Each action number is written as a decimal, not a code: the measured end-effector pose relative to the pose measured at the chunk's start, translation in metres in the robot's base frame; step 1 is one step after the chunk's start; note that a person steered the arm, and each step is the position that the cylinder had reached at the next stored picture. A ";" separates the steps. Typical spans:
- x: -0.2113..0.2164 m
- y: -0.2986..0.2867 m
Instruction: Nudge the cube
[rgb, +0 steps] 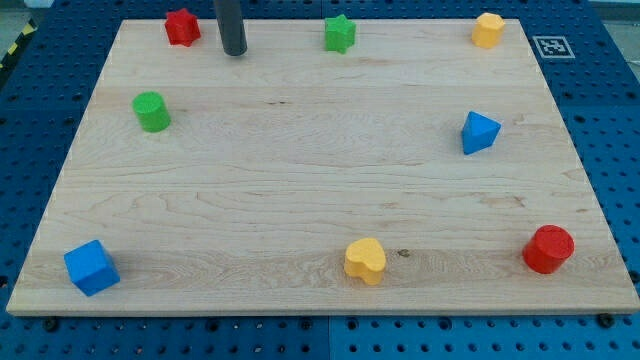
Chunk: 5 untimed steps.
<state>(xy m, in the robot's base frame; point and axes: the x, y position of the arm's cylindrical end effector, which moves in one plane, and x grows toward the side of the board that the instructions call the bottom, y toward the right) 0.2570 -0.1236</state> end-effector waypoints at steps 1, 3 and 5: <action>0.000 0.000; 0.089 0.044; 0.178 0.045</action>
<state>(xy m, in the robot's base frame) 0.4348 -0.0788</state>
